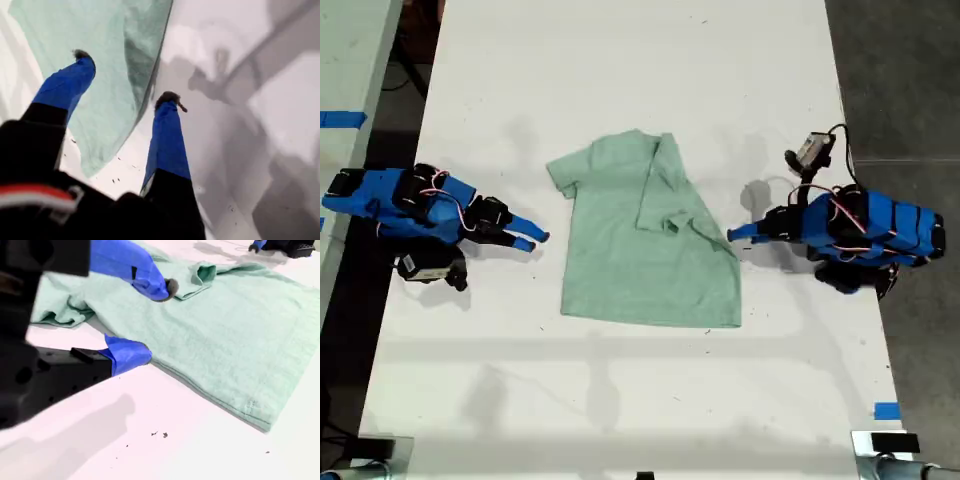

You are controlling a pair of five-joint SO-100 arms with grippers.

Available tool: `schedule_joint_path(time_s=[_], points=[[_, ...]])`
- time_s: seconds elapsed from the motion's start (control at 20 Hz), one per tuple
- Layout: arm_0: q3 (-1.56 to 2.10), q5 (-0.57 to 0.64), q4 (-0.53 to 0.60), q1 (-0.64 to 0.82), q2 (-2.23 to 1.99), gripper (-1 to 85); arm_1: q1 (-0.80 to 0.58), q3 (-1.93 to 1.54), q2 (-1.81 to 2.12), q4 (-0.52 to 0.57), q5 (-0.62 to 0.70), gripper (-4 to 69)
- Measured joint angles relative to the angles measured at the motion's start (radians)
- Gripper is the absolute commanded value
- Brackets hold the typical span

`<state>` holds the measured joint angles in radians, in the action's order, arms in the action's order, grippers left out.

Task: Fold t shirt

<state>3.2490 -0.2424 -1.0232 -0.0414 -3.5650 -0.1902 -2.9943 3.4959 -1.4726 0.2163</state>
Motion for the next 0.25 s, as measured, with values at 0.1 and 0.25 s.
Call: schedule_joint_path(time_s=[0.1, 0.25], points=[[0.0, 0.0, 0.0, 0.0, 0.0, 17.1, 0.046, -0.028, 0.003, 0.017, 0.009, 24.8], [0.0, 0.0, 0.0, 0.0, 0.0, 17.1, 0.101, -0.038, -0.002, 0.041, 0.13, 22.3]])
